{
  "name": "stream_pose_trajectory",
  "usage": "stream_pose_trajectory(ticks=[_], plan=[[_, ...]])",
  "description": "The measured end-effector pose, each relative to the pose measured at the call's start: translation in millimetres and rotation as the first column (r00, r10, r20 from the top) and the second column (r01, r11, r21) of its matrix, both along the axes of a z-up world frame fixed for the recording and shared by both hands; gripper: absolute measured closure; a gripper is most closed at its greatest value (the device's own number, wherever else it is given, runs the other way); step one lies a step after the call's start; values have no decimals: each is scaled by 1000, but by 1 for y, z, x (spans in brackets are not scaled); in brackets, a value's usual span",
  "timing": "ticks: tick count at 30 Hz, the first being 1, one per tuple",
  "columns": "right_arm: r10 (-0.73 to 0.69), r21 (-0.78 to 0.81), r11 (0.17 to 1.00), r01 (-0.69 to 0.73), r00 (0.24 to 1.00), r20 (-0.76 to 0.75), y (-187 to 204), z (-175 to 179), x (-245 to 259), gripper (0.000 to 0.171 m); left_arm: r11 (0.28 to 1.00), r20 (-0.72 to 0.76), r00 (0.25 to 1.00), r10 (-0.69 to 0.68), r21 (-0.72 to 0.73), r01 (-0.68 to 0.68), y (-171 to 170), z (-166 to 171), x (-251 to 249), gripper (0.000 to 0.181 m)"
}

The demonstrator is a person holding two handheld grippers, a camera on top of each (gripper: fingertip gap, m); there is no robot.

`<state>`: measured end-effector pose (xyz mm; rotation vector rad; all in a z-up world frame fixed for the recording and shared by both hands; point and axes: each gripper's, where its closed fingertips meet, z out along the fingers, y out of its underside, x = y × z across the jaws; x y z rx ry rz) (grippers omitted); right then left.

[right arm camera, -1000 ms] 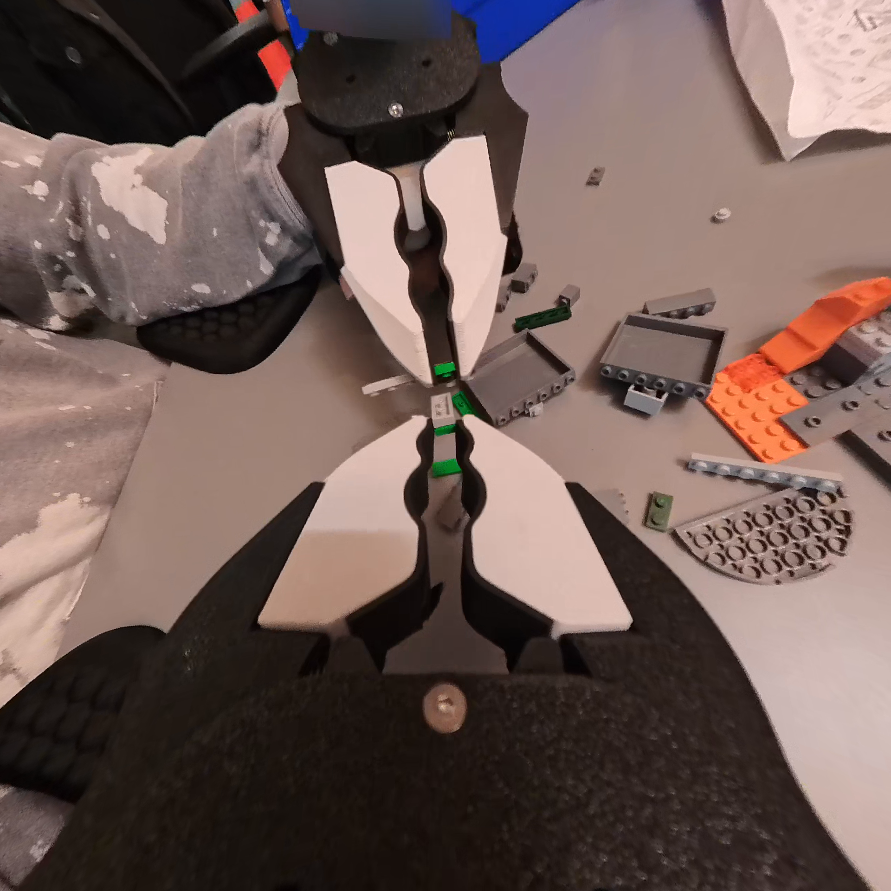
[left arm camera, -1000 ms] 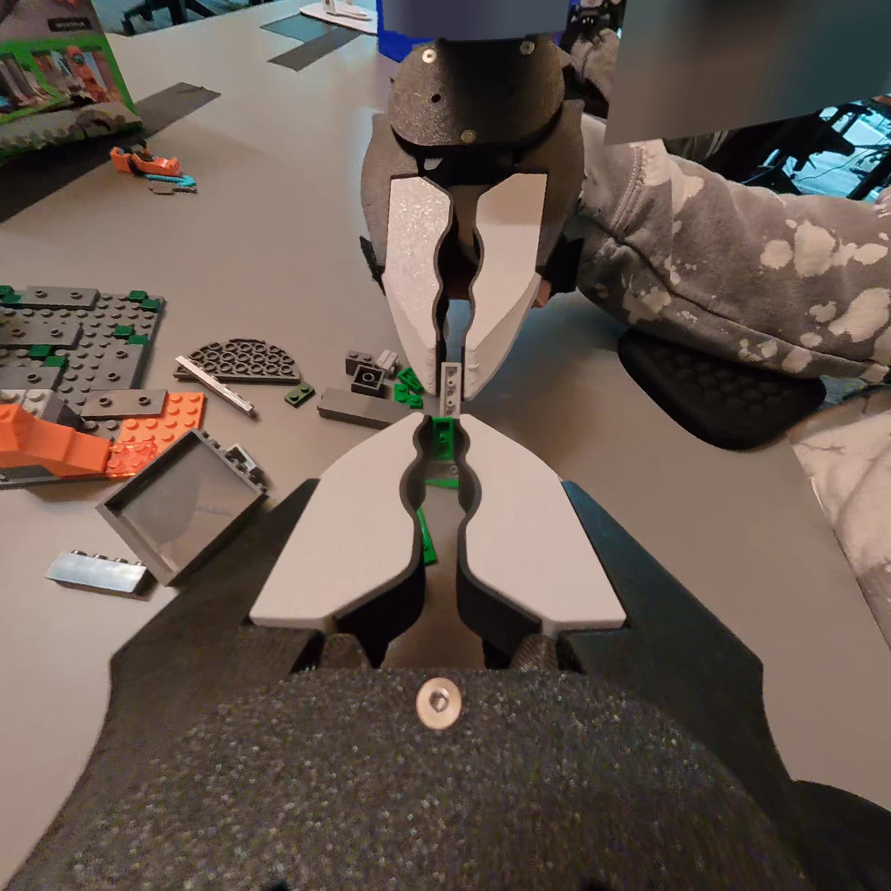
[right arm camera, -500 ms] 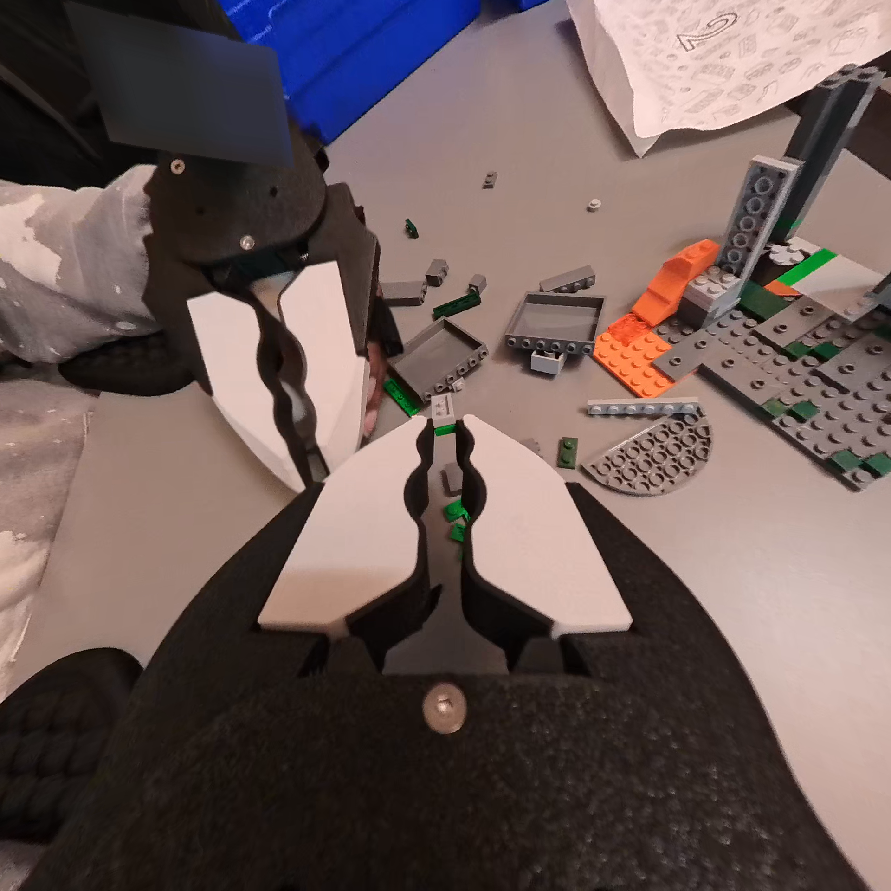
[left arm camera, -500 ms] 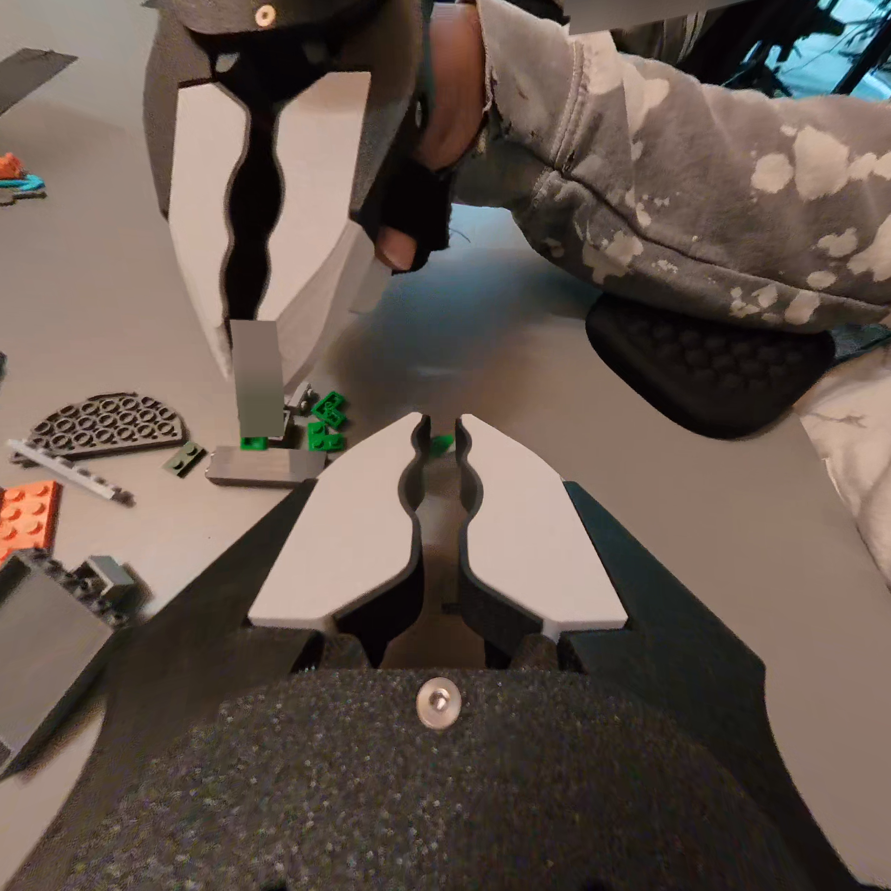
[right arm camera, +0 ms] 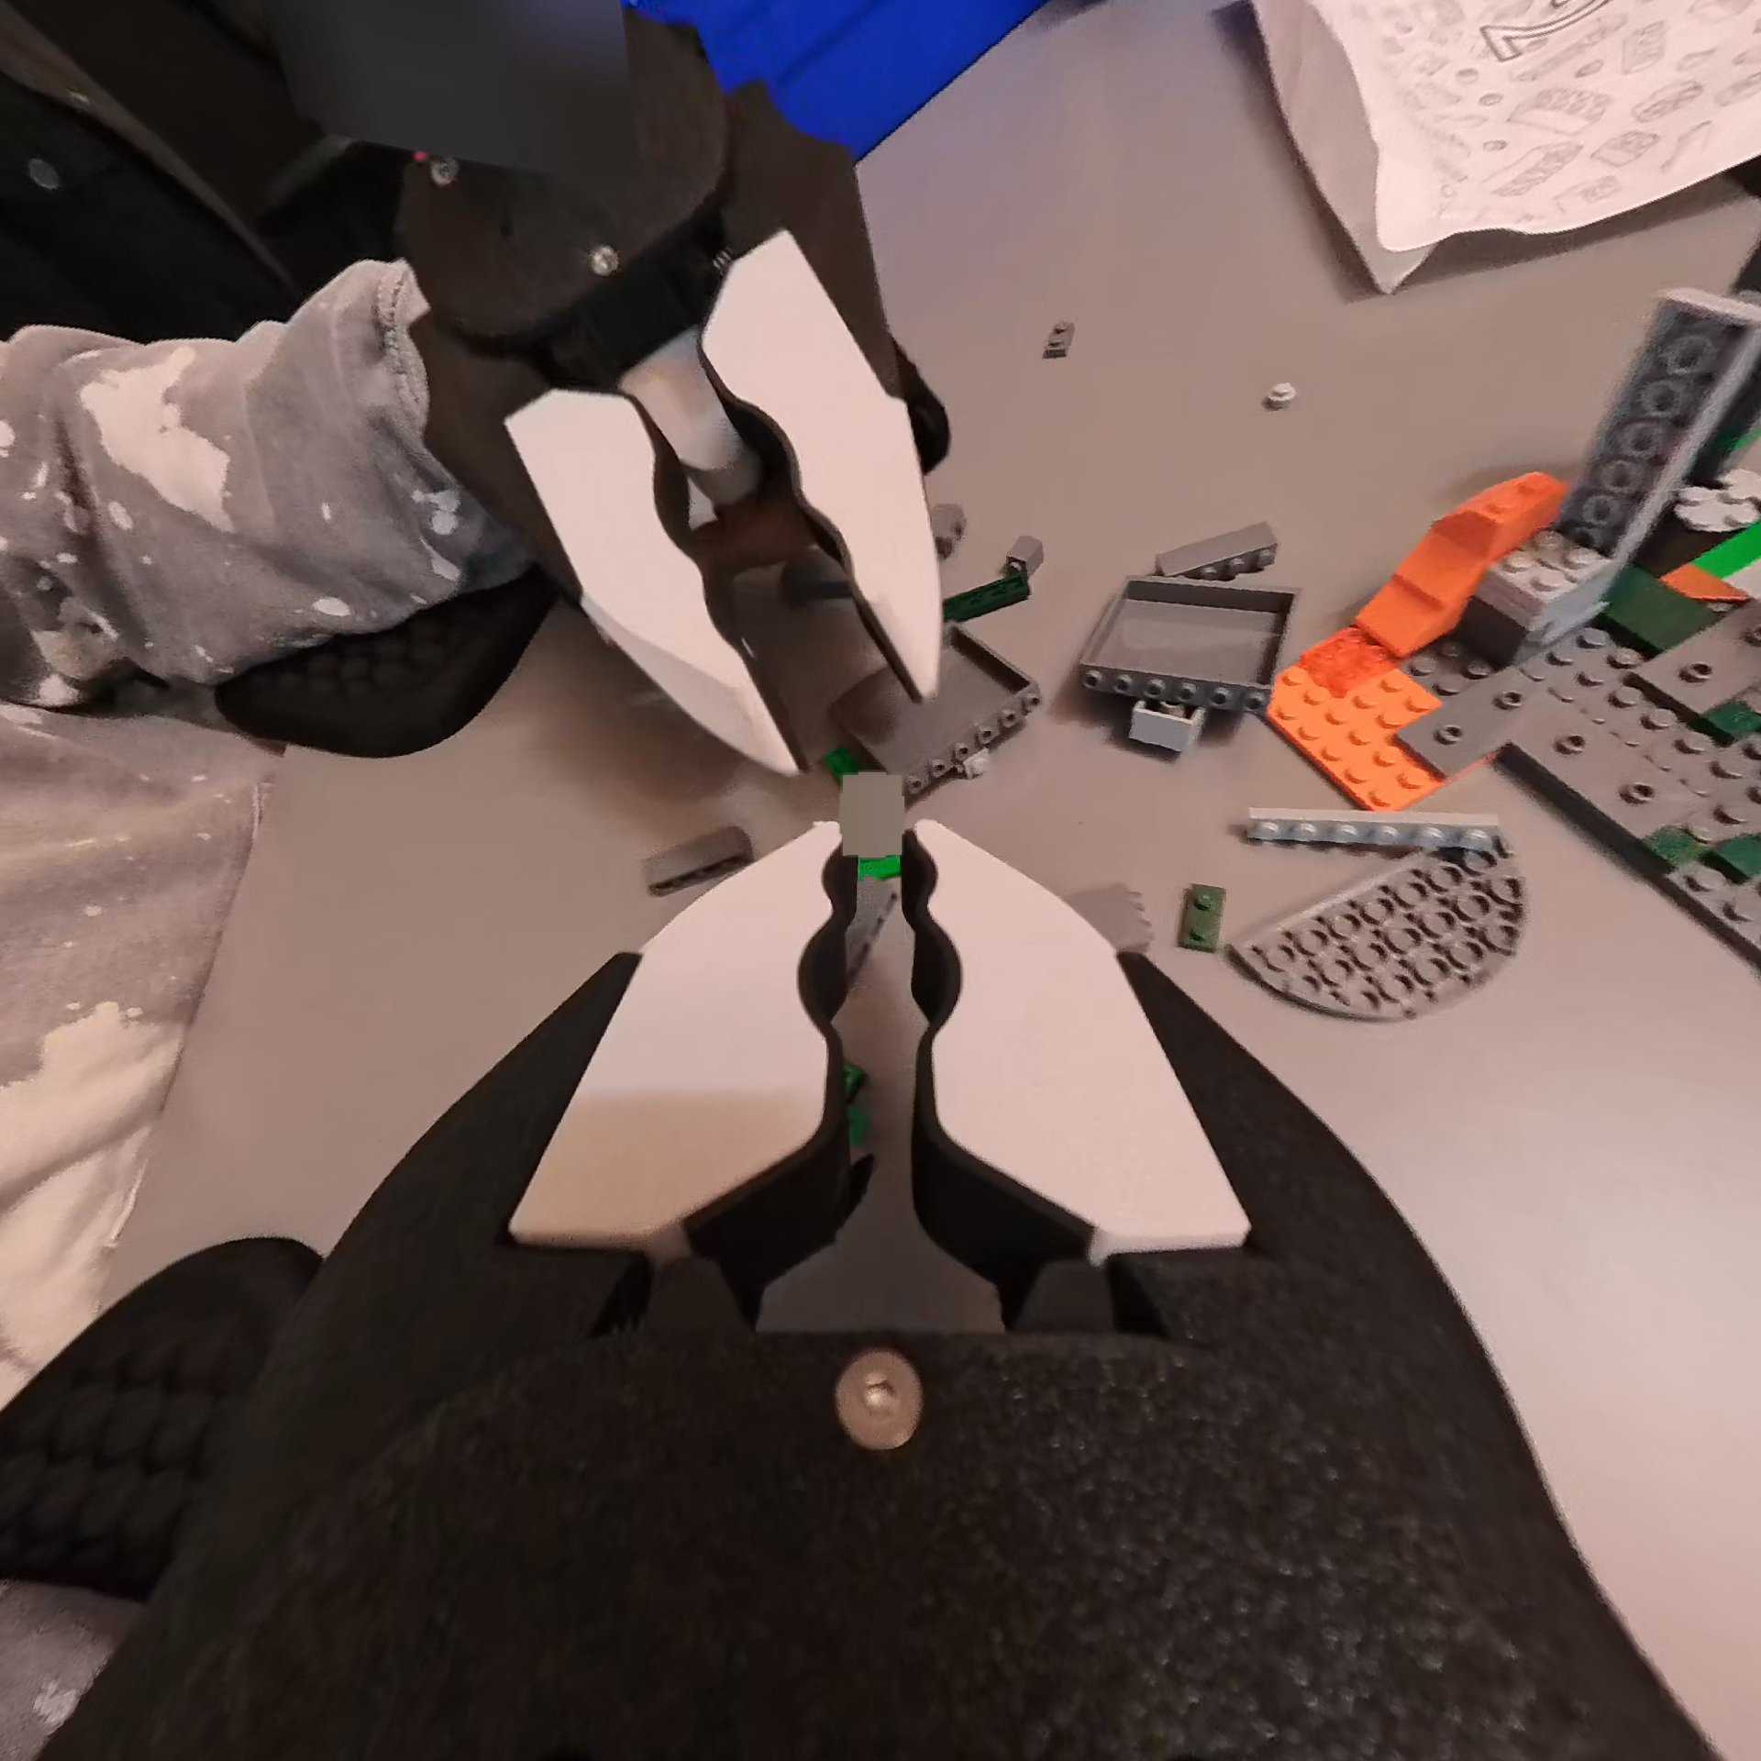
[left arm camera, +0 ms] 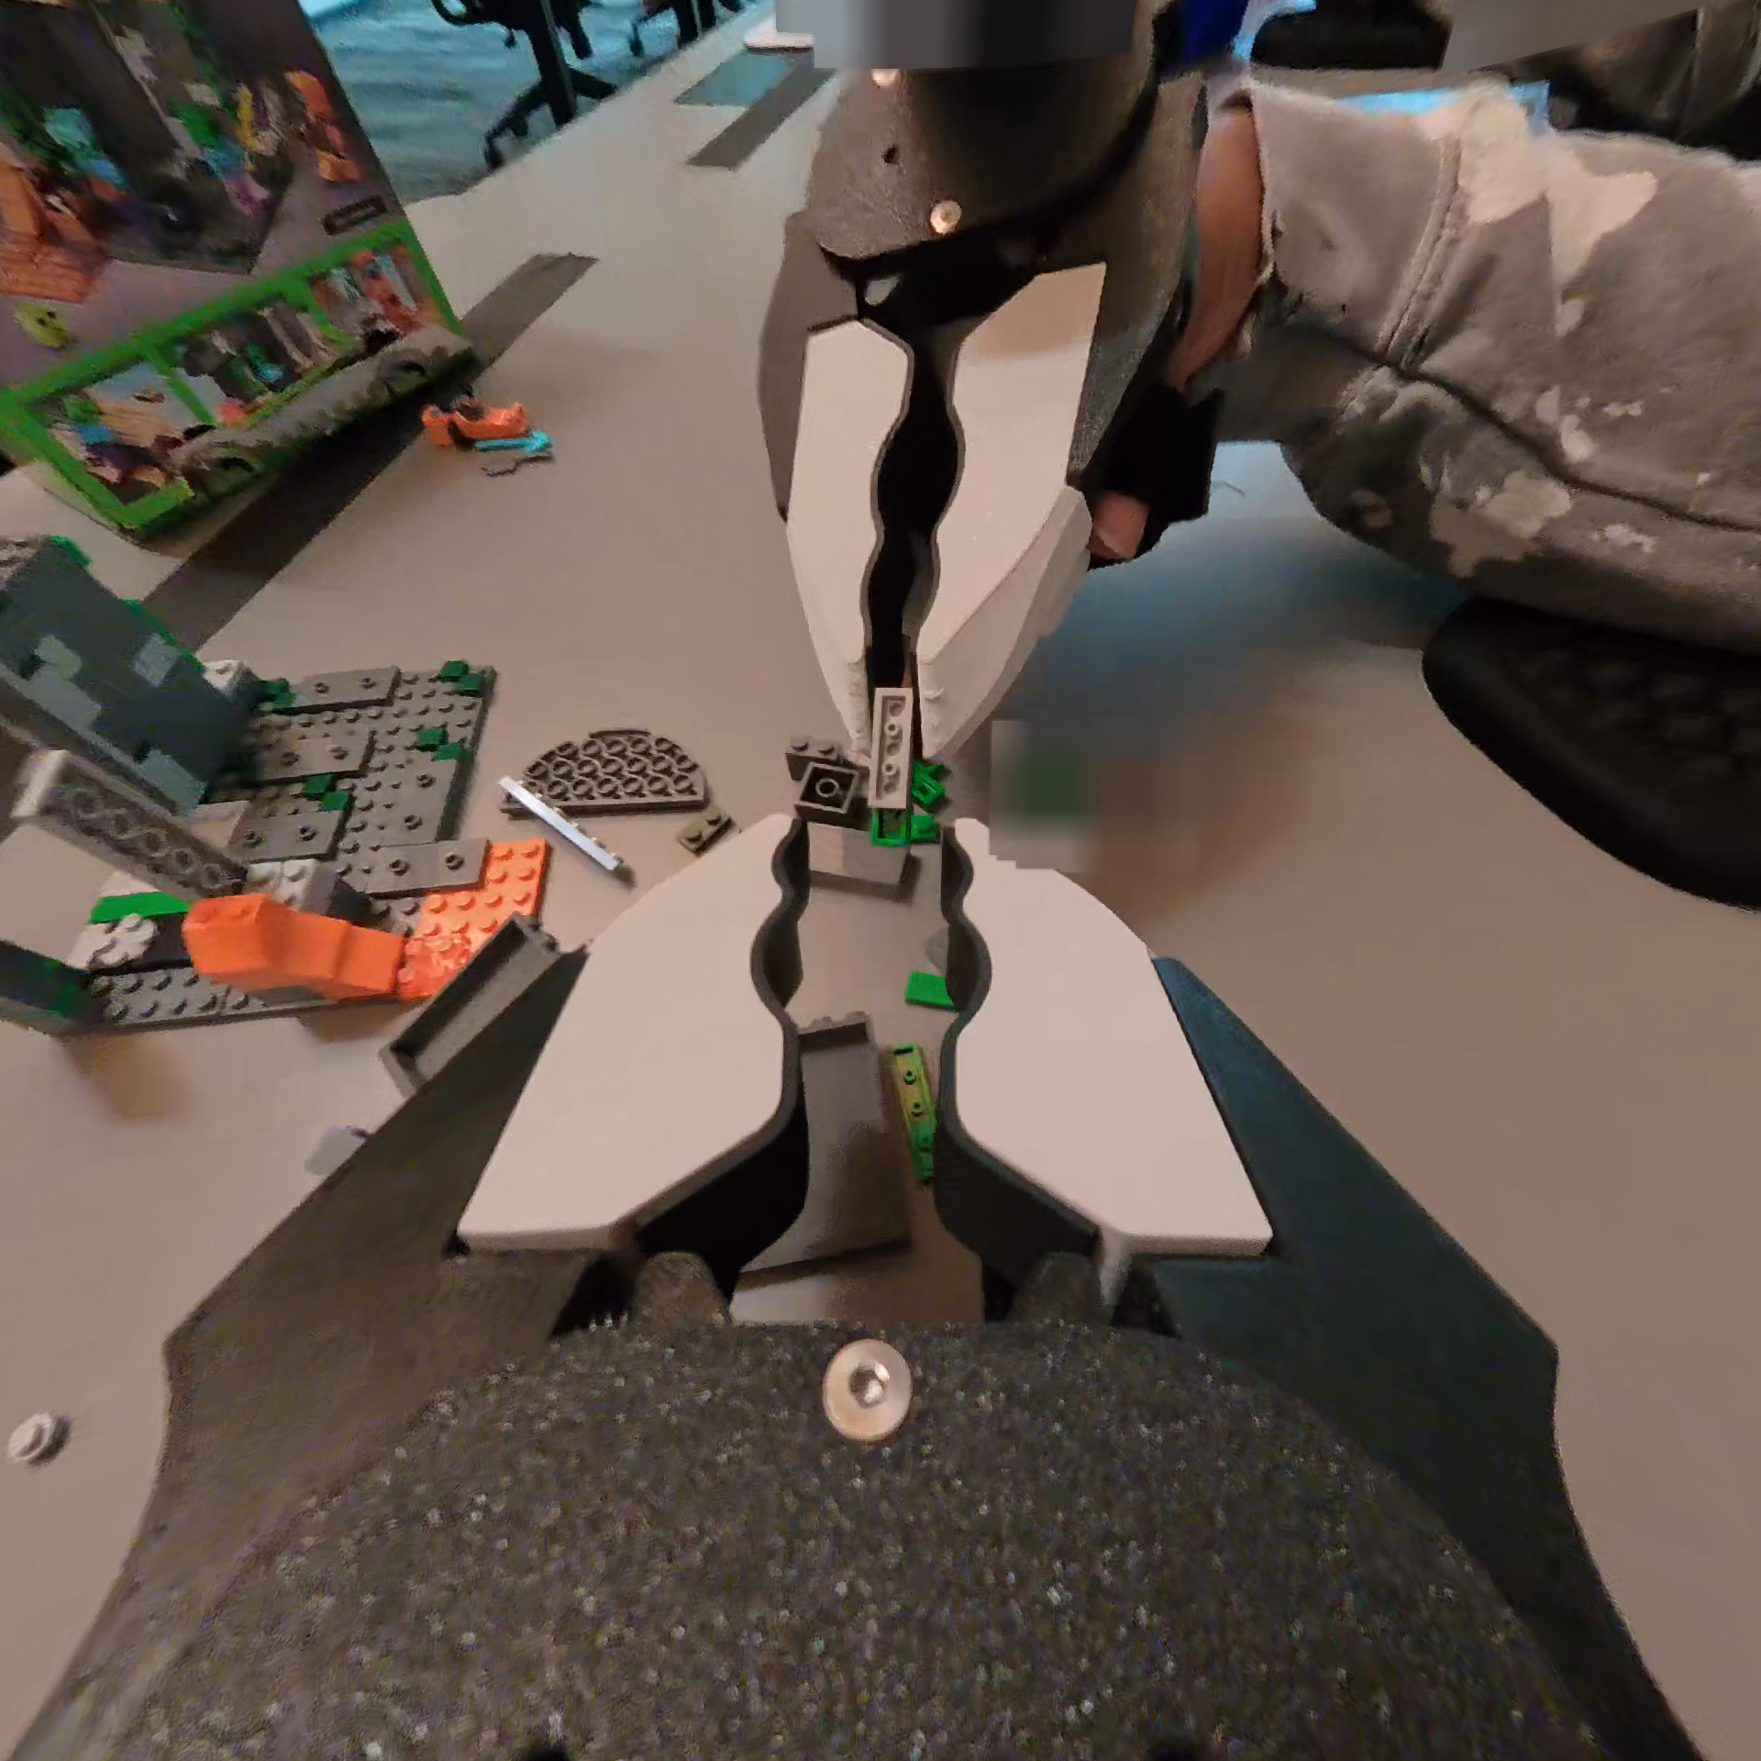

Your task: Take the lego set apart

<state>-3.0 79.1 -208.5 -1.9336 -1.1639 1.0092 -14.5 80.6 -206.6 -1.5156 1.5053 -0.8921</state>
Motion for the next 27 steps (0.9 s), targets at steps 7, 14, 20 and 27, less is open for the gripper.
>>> stream_pose_trajectory(ticks=[7, 14, 20, 27], plan=[[57, -2, 998, -57, 997, -60, -9, 9, -11, 163, 999, -67, 997, -45, 25, 46, -11, -13, 5, 173], [64, 8, 998, -63, 993, -97, -10, 15, -11, 163, 998, 22, 998, -57, -39, 58, -12, 3, 3, 173], [73, 37, 997, -68, 982, -177, -10, 28, -13, 163, 983, 153, 983, -97, -140, 119, -19, 21, 2, 164], [76, 49, 996, -68, 979, -188, -10, 29, -14, 163, 983, 209, 976, -70, -155, 103, -14, 32, -1, 173]])
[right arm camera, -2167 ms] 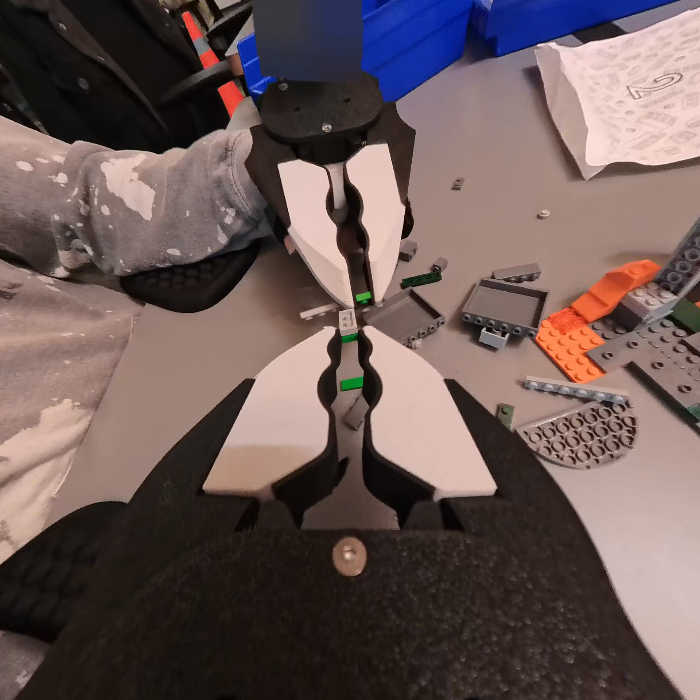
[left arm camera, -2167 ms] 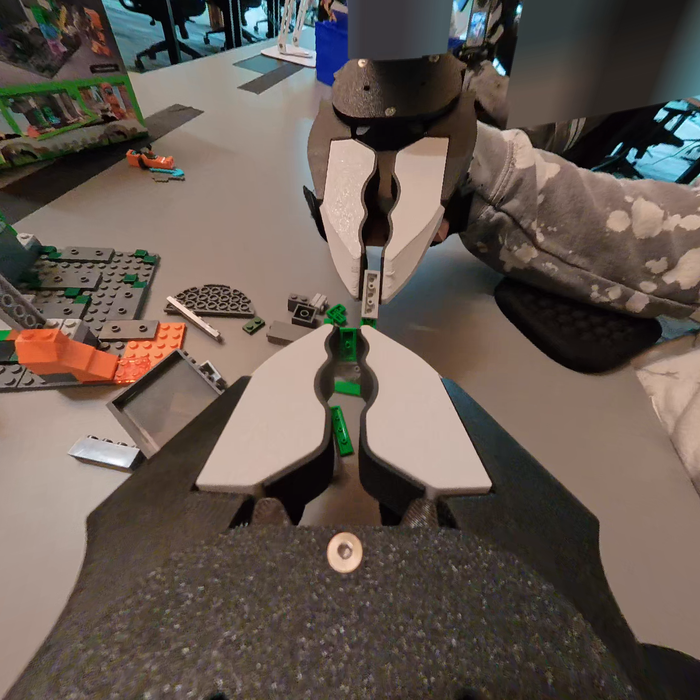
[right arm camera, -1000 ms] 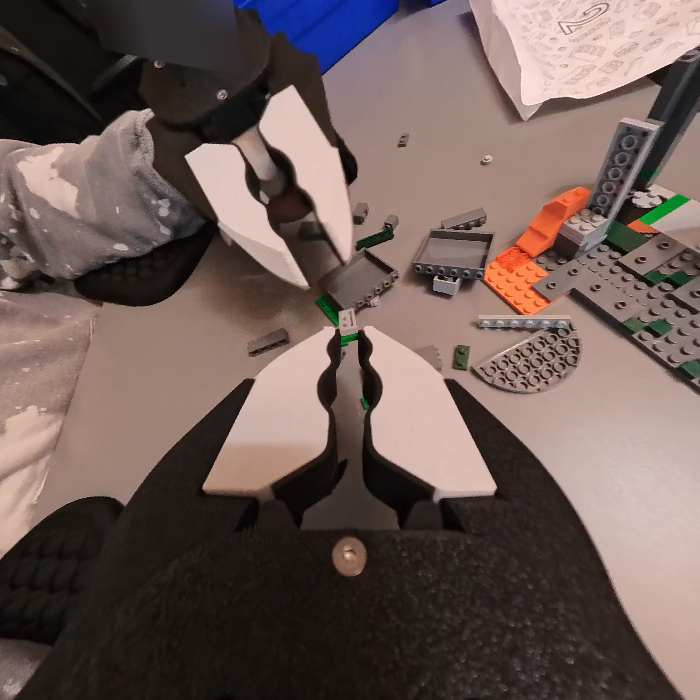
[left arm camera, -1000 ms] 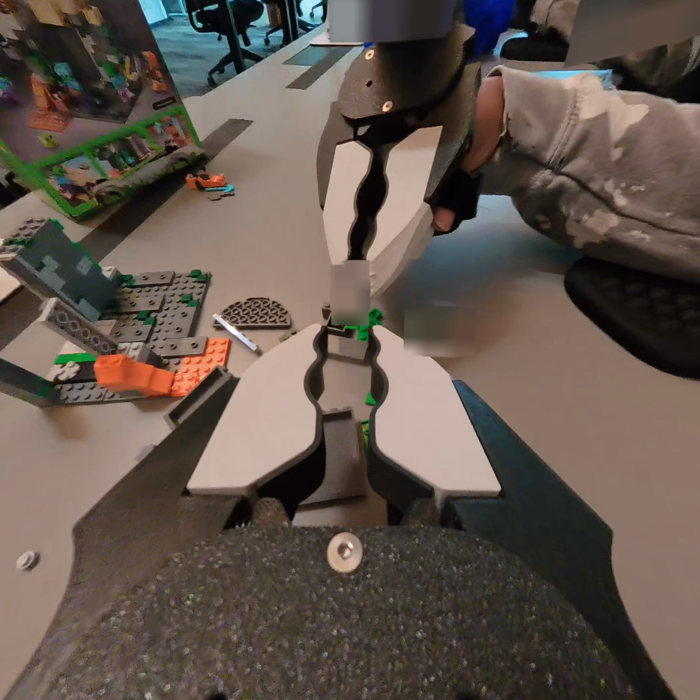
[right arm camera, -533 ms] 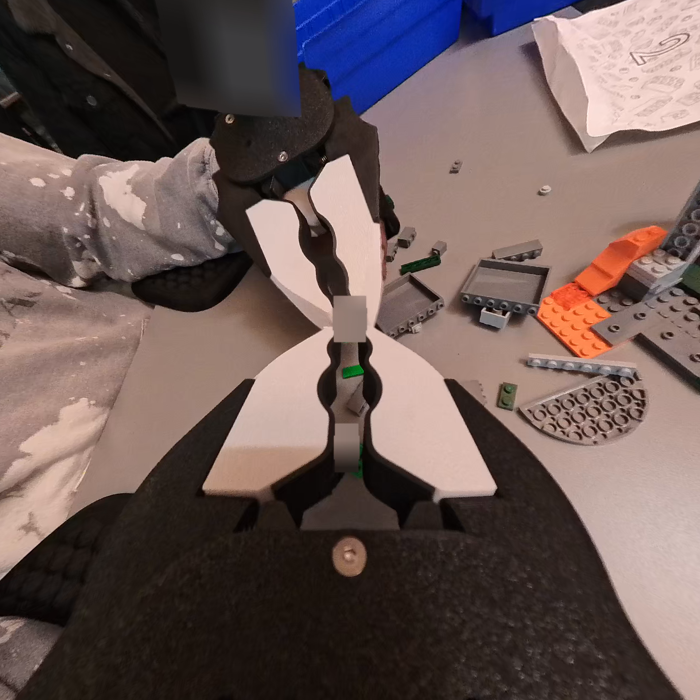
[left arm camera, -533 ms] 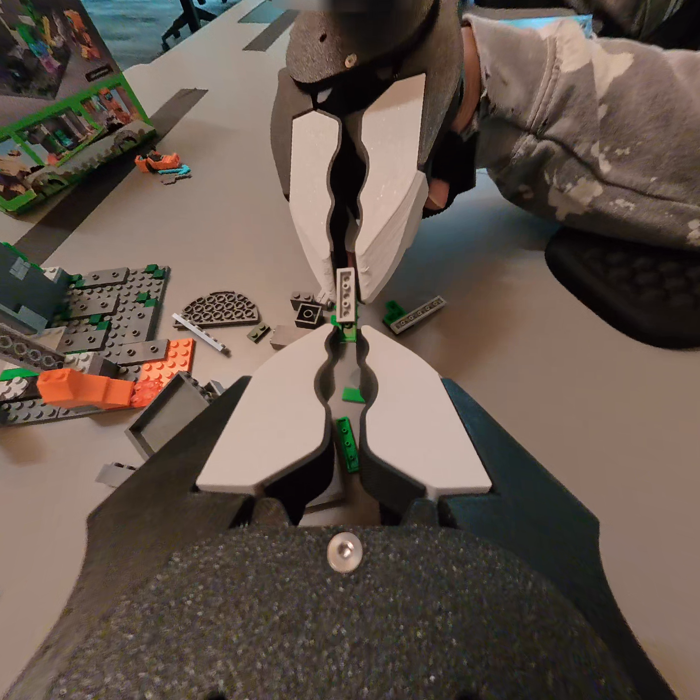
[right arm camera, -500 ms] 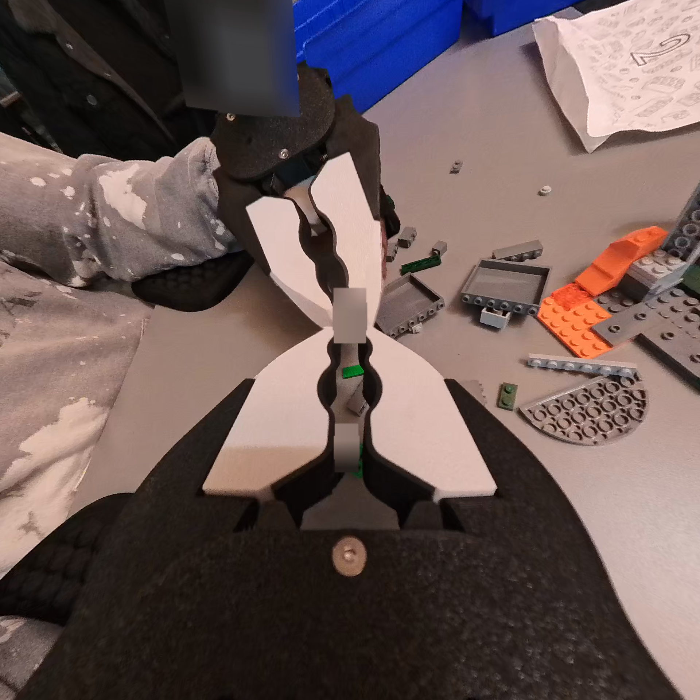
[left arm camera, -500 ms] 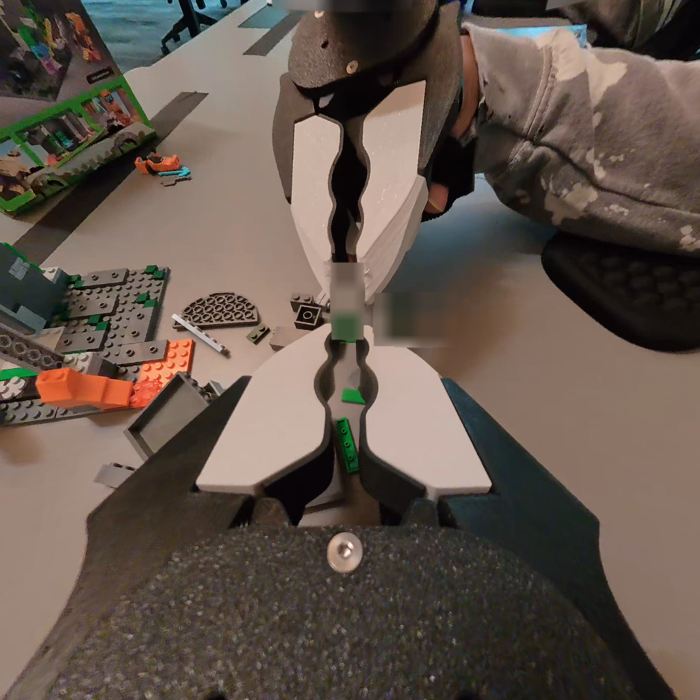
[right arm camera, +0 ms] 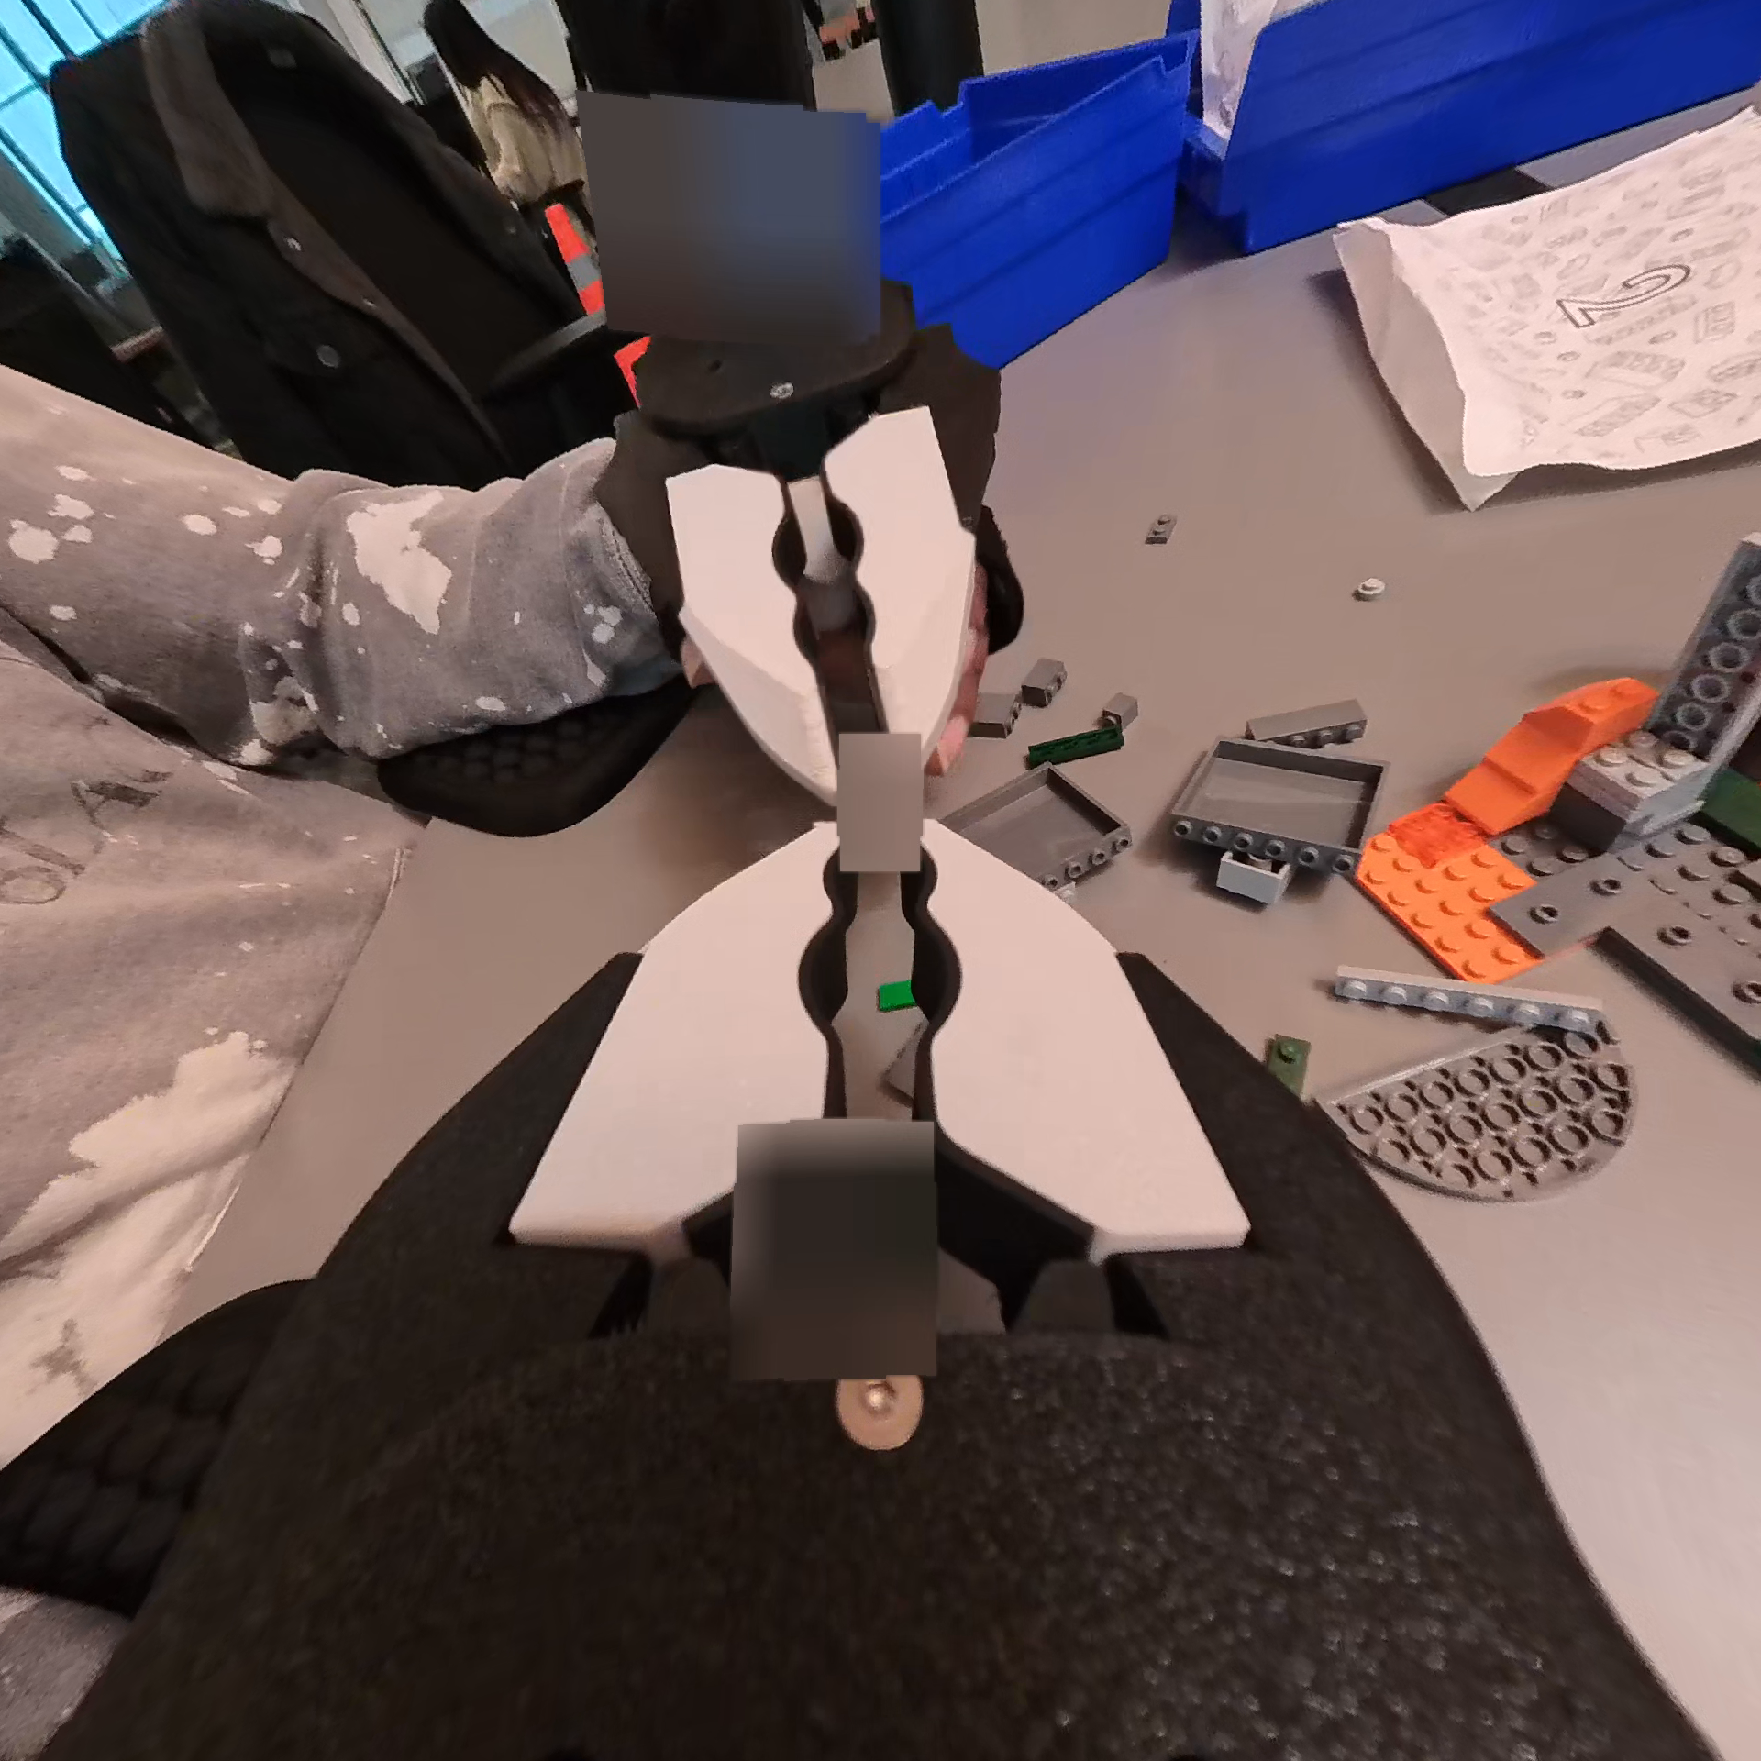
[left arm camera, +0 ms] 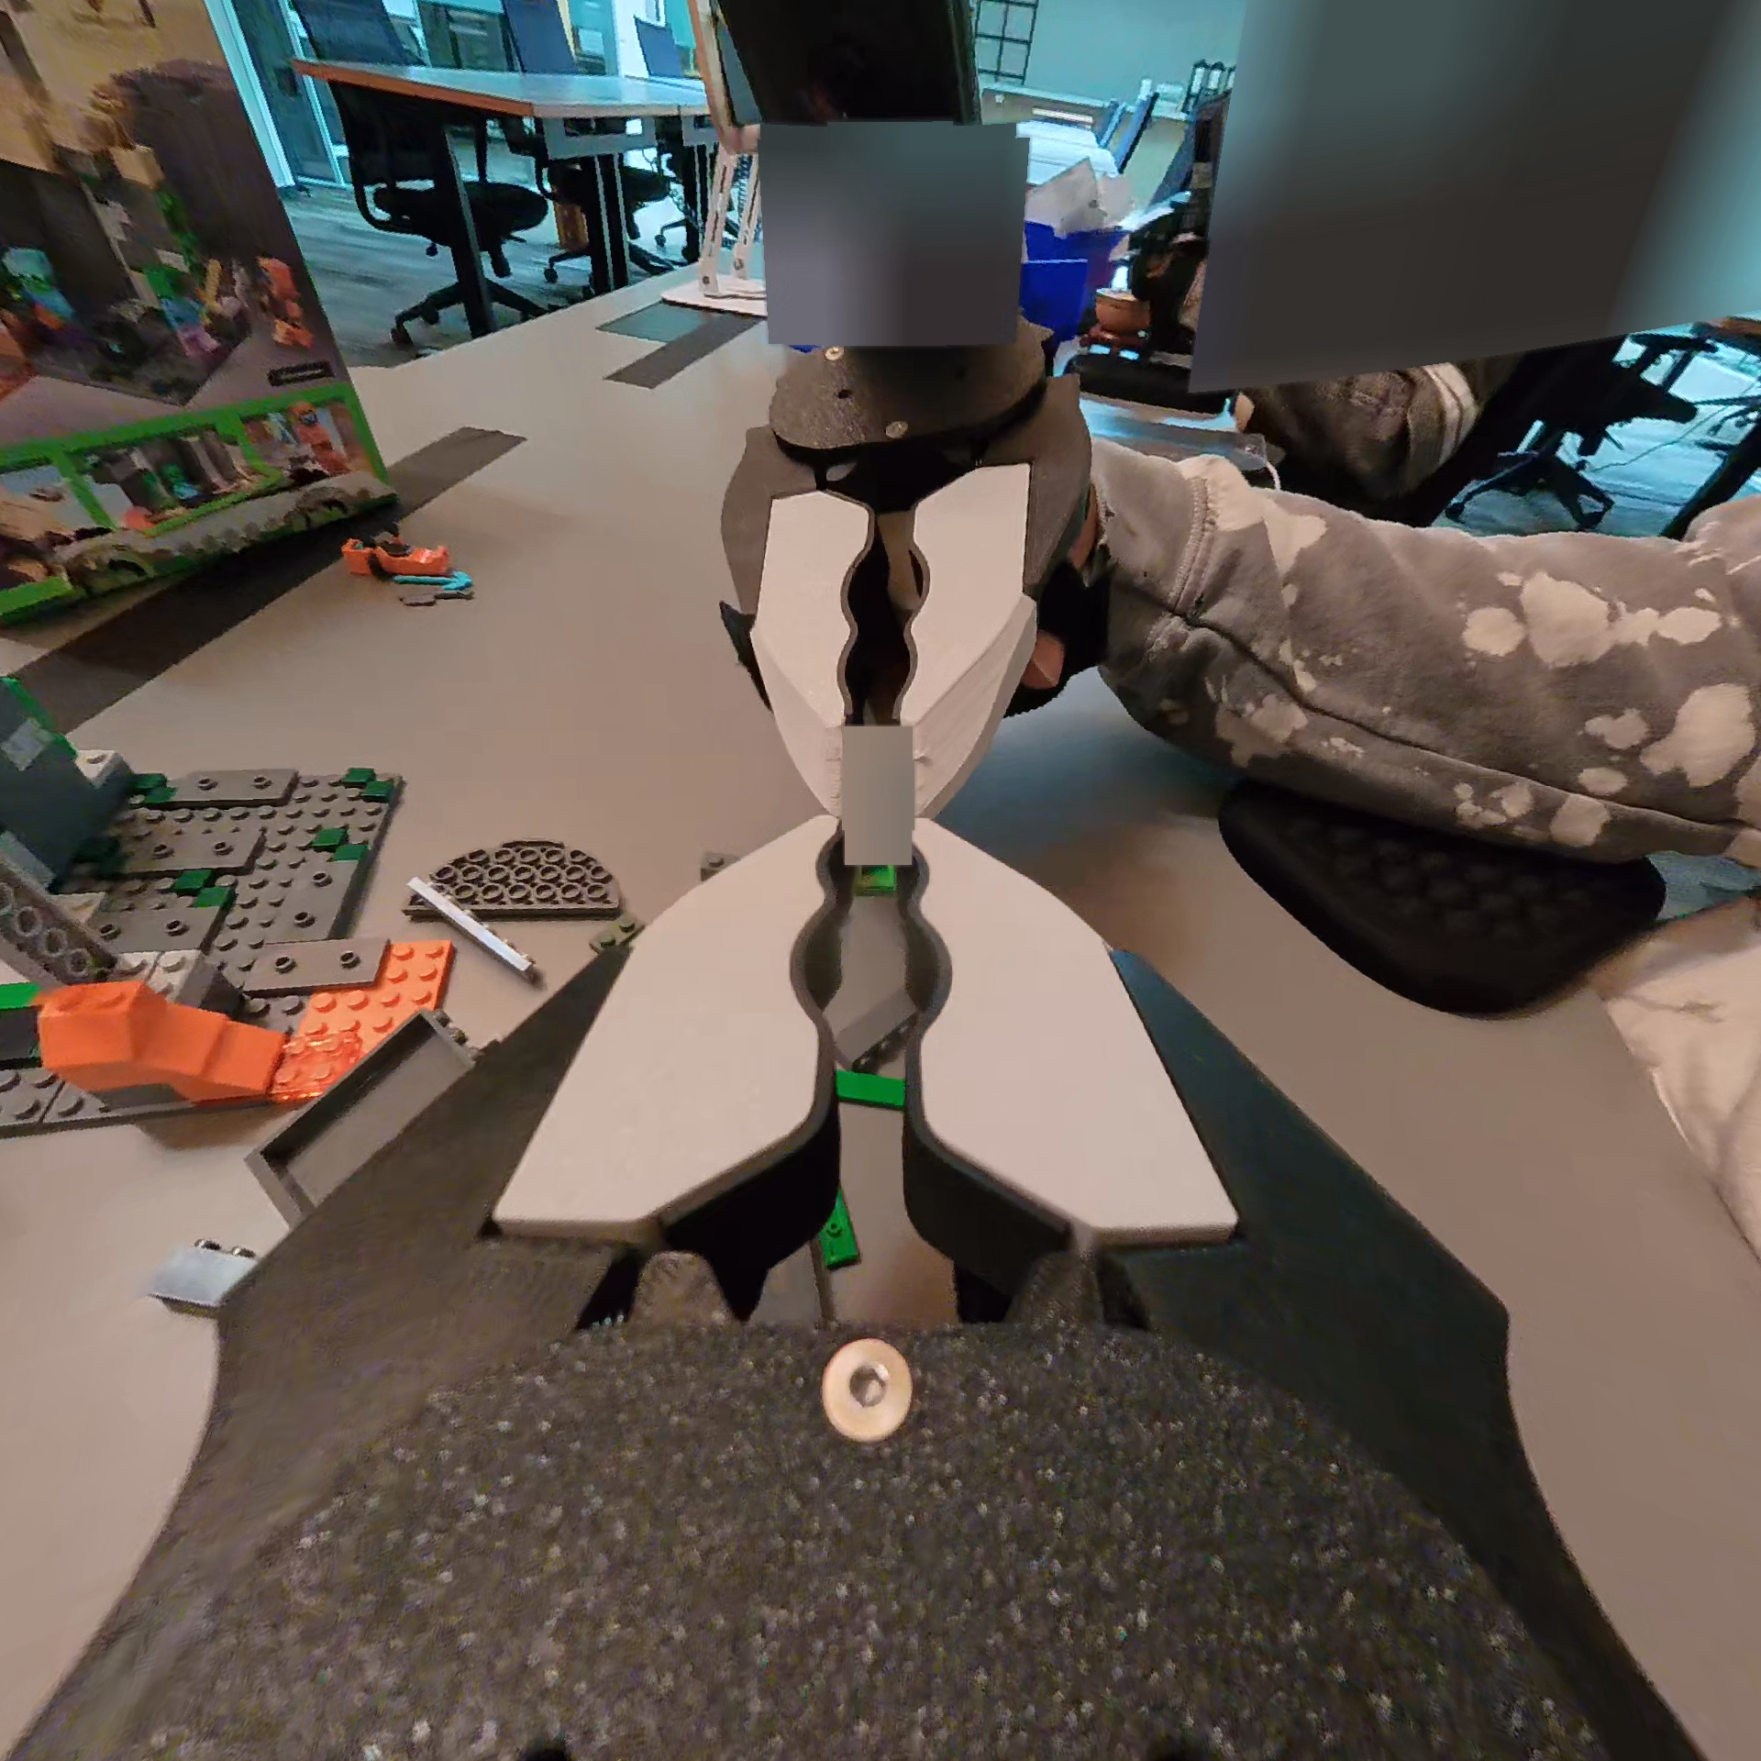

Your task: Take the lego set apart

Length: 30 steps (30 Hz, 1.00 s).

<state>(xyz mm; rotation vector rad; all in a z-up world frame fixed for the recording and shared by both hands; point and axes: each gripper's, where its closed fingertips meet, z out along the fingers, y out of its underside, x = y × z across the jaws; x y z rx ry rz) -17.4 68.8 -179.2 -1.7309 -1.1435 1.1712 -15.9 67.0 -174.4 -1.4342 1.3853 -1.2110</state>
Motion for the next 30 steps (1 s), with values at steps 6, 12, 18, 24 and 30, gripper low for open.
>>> stream_pose_trajectory(ticks=[6, 12, 18, 24, 30], plan=[[-2, 7, 1000, 2, 998, -55, 1, 8, -1, 163, 1000, 19, 1000, 9, 18, -9, 2, 5, -2, 171], [-11, 19, 1000, 13, 997, -74, 2, 12, 0, 163, 1000, 52, 999, 15, 3, -15, 4, 11, -4, 173], [-5, 11, 1000, 6, 998, -62, 2, 9, -2, 163, 1000, -3, 1000, 4, 8, -4, 3, 8, -6, 173], [-60, 79, 995, 55, 996, 63, 8, -1, 1, 157, 985, -222, 972, 73, 167, -36, 14, -19, -20, 173], [-61, 158, 987, 13, 952, 301, 8, -33, -13, 154, 956, -363, 926, 106, 295, 6, 14, -41, -22, 173]])
